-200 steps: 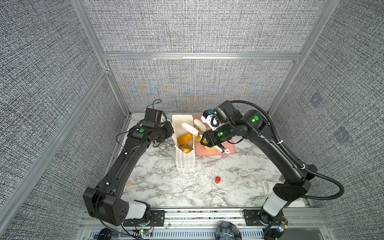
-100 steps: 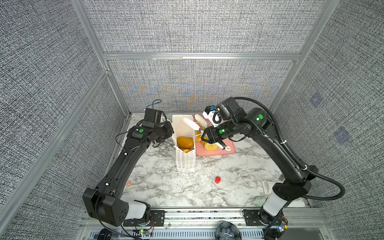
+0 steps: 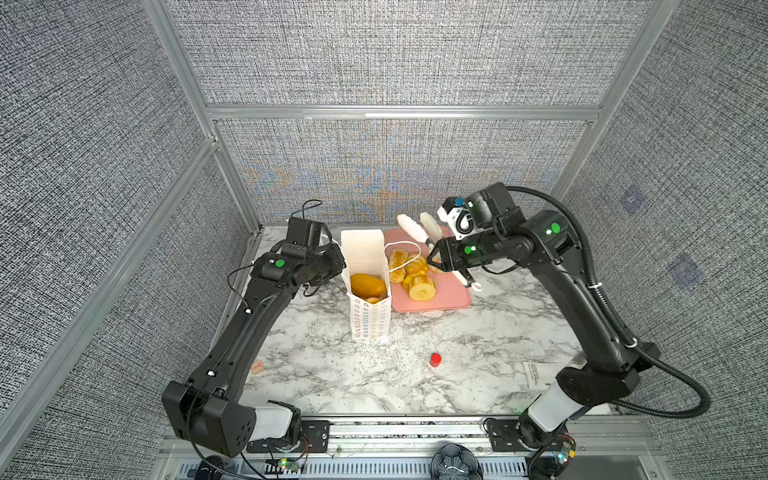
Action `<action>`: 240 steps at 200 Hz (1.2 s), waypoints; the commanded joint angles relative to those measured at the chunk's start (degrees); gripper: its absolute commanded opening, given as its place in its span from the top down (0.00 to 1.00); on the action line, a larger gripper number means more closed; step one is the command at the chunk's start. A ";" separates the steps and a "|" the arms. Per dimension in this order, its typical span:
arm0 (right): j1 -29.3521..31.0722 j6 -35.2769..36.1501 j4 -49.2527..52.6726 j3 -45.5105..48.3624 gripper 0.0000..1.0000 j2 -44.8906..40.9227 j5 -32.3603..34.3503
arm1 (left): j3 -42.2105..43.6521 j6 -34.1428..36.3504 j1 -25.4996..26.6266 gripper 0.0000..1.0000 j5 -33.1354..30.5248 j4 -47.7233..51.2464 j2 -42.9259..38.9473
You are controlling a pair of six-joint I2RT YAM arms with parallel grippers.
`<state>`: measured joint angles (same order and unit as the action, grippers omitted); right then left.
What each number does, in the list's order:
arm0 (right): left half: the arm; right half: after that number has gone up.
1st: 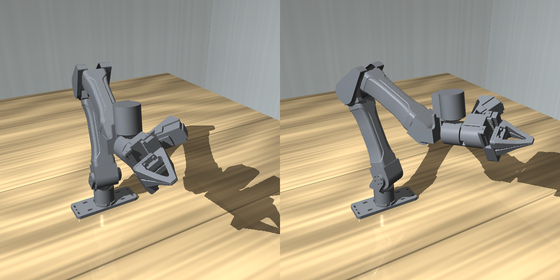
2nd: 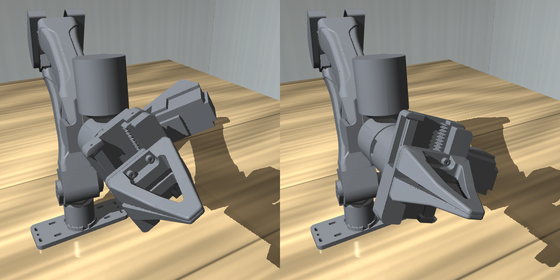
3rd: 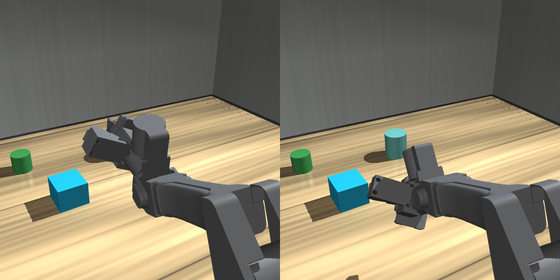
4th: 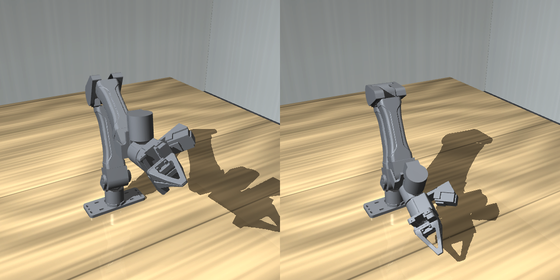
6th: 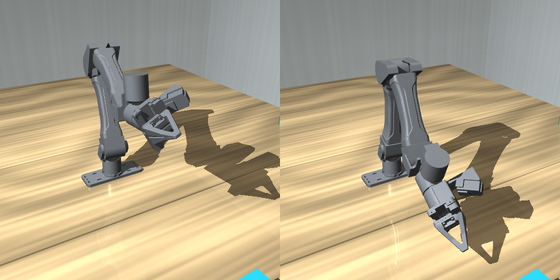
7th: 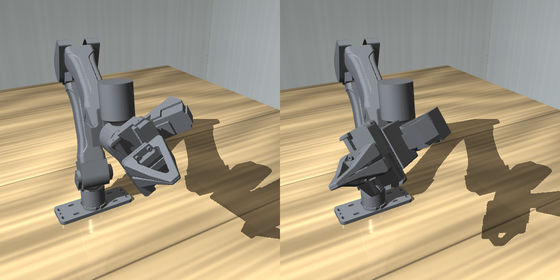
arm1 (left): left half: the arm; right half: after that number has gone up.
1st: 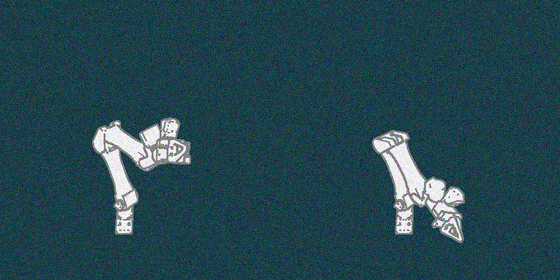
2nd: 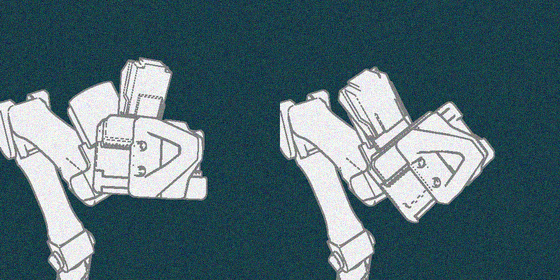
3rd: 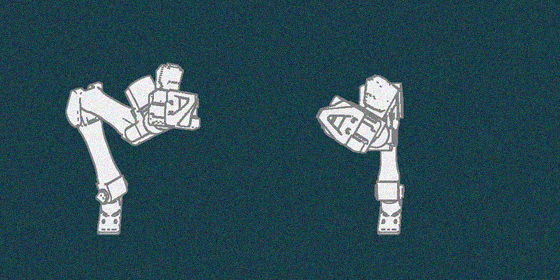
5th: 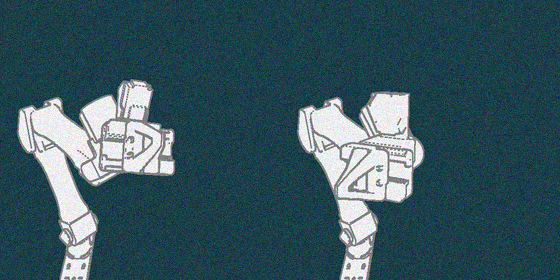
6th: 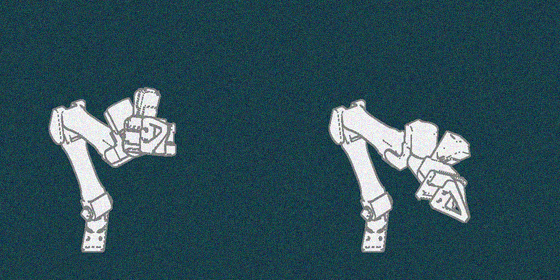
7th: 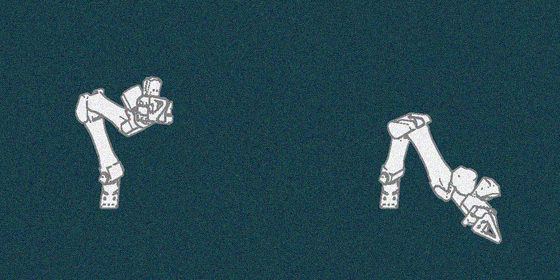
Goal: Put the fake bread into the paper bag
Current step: 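Release the loaf and move the empty tongs back over the tray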
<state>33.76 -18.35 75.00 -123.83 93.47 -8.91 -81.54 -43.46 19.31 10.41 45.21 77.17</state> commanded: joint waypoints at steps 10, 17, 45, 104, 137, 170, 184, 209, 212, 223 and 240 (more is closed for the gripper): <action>-4.88 -2.18 -2.86 4.75 0.50 -2.11 -2.99 | -0.68 0.57 -0.15 0.79 -0.80 0.41 0.02; -6.30 -2.63 -3.22 6.22 0.50 -2.56 -4.00 | -0.73 0.69 -0.15 0.72 -0.74 0.35 0.15; -10.88 -4.40 -4.52 12.60 0.49 -3.29 -7.34 | -1.64 1.08 -0.15 0.51 -0.57 1.00 0.56; -14.91 -5.07 -9.09 23.80 0.49 -2.22 -12.05 | -2.76 1.75 -0.15 0.49 -1.30 3.12 1.07; -15.78 -5.46 -11.58 26.74 0.49 0.77 -13.41 | -3.58 3.01 -0.15 0.49 -1.63 5.92 1.32; -16.78 -6.24 -12.91 26.80 0.47 4.86 -15.21 | -3.32 3.21 -0.15 0.49 -1.42 6.91 1.14; -17.15 -6.26 -13.48 26.56 0.46 6.38 -15.86 | -3.32 3.05 -0.15 0.49 -1.19 6.87 1.36; -17.97 -5.92 -13.48 26.19 0.43 8.65 -16.03 | -3.19 2.79 -0.15 0.49 -0.54 6.30 1.79; -18.04 -5.84 -13.49 26.25 0.43 8.82 -16.13 | -3.27 2.77 -0.15 0.49 -0.52 6.34 1.86; -18.27 -5.80 -13.48 26.19 0.43 9.51 -16.56 | -3.34 2.82 -0.15 0.49 -0.28 6.51 2.13; -18.35 -5.54 -13.57 25.80 0.41 10.68 -16.90 | -3.04 2.88 -0.15 0.49 -0.24 6.47 2.12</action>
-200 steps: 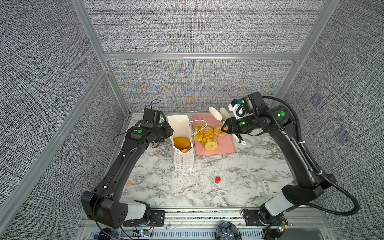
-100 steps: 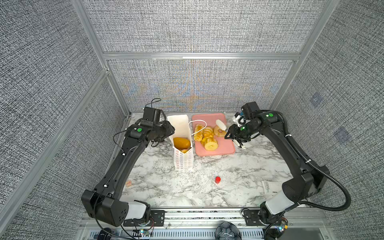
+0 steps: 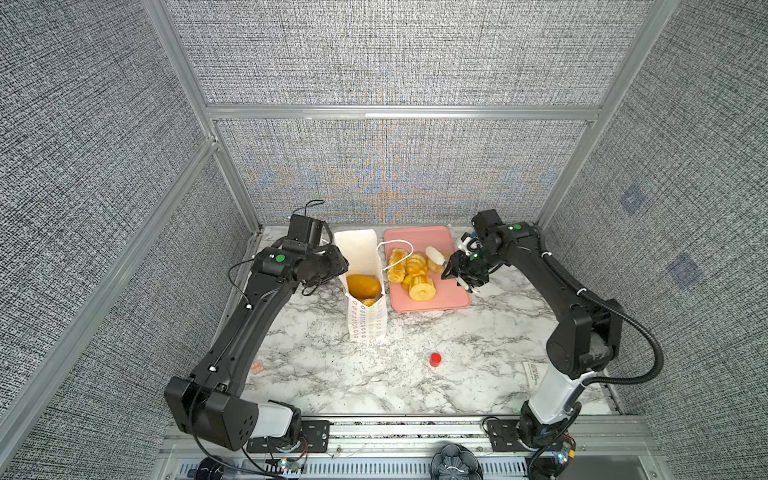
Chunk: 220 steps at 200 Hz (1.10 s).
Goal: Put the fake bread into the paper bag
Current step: 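Release the loaf and move the empty tongs back over the tray, then lower the tongs with the right gripper and pinch a sliced roll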
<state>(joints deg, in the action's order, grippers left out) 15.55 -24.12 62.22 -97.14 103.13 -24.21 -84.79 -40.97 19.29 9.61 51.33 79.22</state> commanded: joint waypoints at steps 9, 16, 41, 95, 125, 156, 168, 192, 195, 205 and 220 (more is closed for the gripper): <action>-0.15 0.46 -0.56 -1.42 0.40 1.84 -1.76 | 0.55 0.47 -0.13 0.49 0.59 0.10 0.05; -0.15 0.47 -0.46 -1.80 0.40 2.53 -1.93 | 0.68 0.45 -0.13 0.49 0.49 0.00 -0.01; -0.11 -0.03 -0.78 -3.06 0.39 4.98 -3.12 | 0.86 0.65 -0.13 0.49 0.32 -0.16 0.04; 0.07 -1.38 -1.26 -7.60 0.38 10.11 -5.47 | 0.19 -0.07 -0.13 0.49 0.70 -1.39 1.01; 0.70 -1.58 -0.35 -10.61 0.39 12.96 -5.58 | 0.89 -0.16 -0.13 0.49 0.57 -1.61 0.53; 1.39 -2.12 0.35 -13.75 0.39 15.46 -5.09 | 1.30 -0.34 -0.13 0.49 0.38 -1.70 0.33; 1.63 -1.98 1.21 -14.87 0.40 16.46 -4.65 | 1.39 -0.51 -0.13 0.49 0.38 -1.89 0.31; 1.94 -2.06 1.84 -15.99 0.42 18.38 -4.30 | 1.65 -0.95 -0.13 0.49 0.30 -2.09 -0.27; 1.94 -2.03 1.92 -16.07 0.42 18.57 -4.12 | 1.77 -0.95 -0.14 0.49 0.25 -2.05 -0.39; 2.03 -1.94 2.41 -16.56 0.42 19.18 -3.67 | 2.20 -1.04 -0.13 0.49 0.12 -2.25 -0.86; 2.11 -1.95 2.47 -16.94 0.42 19.79 -3.39 | 2.90 -1.13 -0.13 0.49 0.06 -2.29 -1.45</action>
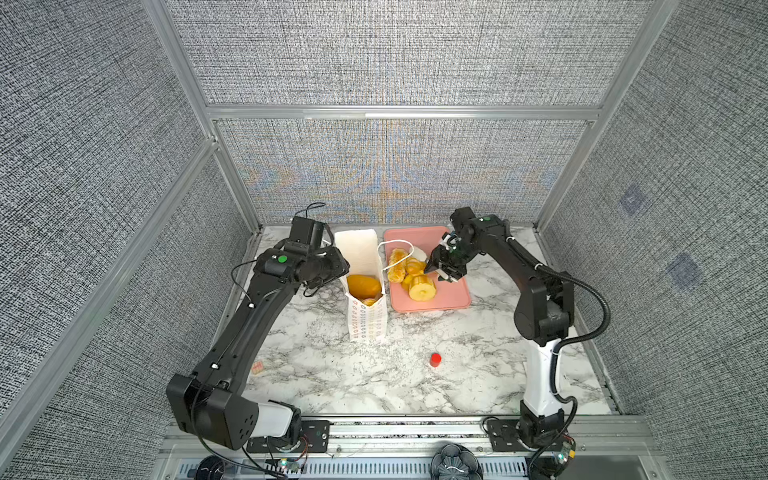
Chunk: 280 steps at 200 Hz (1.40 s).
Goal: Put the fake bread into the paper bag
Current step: 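Lower the tongs with the right gripper and pinch a sliced roll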
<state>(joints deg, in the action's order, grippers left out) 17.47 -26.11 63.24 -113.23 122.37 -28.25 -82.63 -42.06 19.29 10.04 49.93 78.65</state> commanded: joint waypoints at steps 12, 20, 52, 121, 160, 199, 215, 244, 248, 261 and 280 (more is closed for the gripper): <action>0.31 0.00 1.42 -1.34 0.42 0.99 0.72 | 1.04 -0.10 -0.13 0.49 -0.32 -0.74 -1.05; 0.34 0.17 1.60 -1.86 0.42 1.41 0.59 | 1.15 -0.12 -0.13 0.49 -0.36 -0.60 -1.14; 0.63 0.77 2.87 -3.98 0.44 3.49 0.87 | 1.86 -0.04 -0.13 0.49 -0.53 -0.49 -1.97; 0.67 0.97 4.08 -7.26 0.47 6.23 1.30 | 1.07 0.65 -0.13 0.49 -0.32 -0.36 -0.76; 0.64 1.10 4.52 -8.15 0.49 7.52 1.17 | 0.54 1.19 -0.13 0.49 -0.23 -0.30 -0.07; 0.65 1.06 4.78 -8.80 0.54 7.93 1.83 | 0.45 1.28 -0.13 0.49 -0.21 -0.35 0.09; 0.66 1.06 4.72 -8.77 0.56 7.65 2.24 | 0.54 1.38 -0.13 0.49 -0.23 -0.24 -0.06; 0.59 1.35 4.87 -8.68 0.58 7.03 2.63 | 0.64 1.28 -0.13 0.49 -0.32 -0.24 -0.22; 0.52 1.38 4.87 -8.60 0.59 6.94 2.67 | 0.70 1.28 -0.13 0.49 -0.33 -0.26 -0.26; 0.45 1.41 4.85 -8.25 0.59 6.42 2.77 | 0.72 1.21 -0.13 0.49 -0.32 -0.26 -0.28; 0.33 1.43 4.67 -7.80 0.59 5.35 2.86 | 0.63 1.11 -0.13 0.49 -0.37 -0.17 -0.41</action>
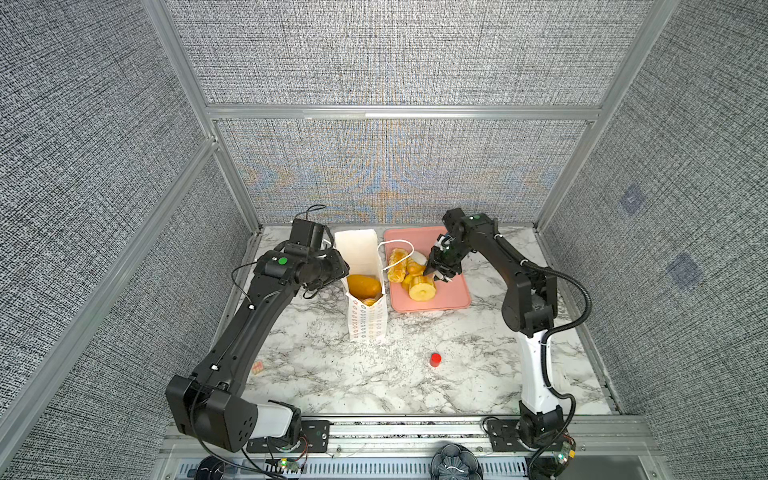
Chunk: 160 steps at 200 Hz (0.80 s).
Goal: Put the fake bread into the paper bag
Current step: 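Lower the tongs with the right gripper and pinch a sliced roll, then lift the golden roll with the right gripper's tongs toward the paper bag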
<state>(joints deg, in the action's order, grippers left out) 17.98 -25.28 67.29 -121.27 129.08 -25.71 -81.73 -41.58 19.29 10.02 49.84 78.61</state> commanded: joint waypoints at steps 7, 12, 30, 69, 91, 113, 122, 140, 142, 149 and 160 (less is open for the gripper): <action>-0.35 0.79 0.65 0.42 0.60 -1.79 0.31 | -0.32 0.63 -0.13 0.49 -0.40 -0.10 -0.39; -0.36 0.77 0.65 0.54 0.60 -2.05 0.29 | -0.35 0.54 -0.13 0.49 -0.39 -0.01 -0.39; -0.50 1.06 0.65 1.06 0.60 -3.19 0.25 | -0.62 0.50 -0.13 0.49 -0.46 0.21 -0.44; -1.10 1.61 0.56 2.90 0.62 -5.90 0.24 | -0.80 0.11 -0.13 0.48 -0.49 0.26 -0.47; -1.45 1.98 0.56 4.08 0.62 -7.61 0.23 | -0.97 -0.33 -0.13 0.49 -0.43 0.32 -0.54; -1.56 2.50 0.64 4.99 0.63 -9.05 0.32 | -0.80 -0.60 -0.13 0.49 -0.31 0.58 -0.87; -1.63 2.90 0.86 5.25 0.63 -9.62 0.40 | -0.71 -0.76 -0.13 0.49 -0.39 0.80 -1.15; -1.62 3.53 1.30 5.58 0.63 -10.65 0.62 | -0.21 -1.02 -0.13 0.48 -0.56 0.88 -1.82; -1.58 3.56 1.34 5.65 0.63 -10.74 0.65 | -0.12 -1.04 -0.13 0.49 -0.54 0.96 -1.87; -1.59 3.72 1.36 5.95 0.63 -11.37 0.79 | -0.01 -1.13 -0.13 0.48 -0.65 0.96 -2.03; -1.65 4.13 1.44 6.35 0.63 -12.13 0.99 | 0.17 -1.35 -0.13 0.49 -0.75 1.12 -2.30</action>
<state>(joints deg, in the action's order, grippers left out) 16.32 -22.83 67.75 -115.39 118.50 -25.26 -81.95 -42.33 19.29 10.00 50.41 76.99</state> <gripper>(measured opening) 0.374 0.515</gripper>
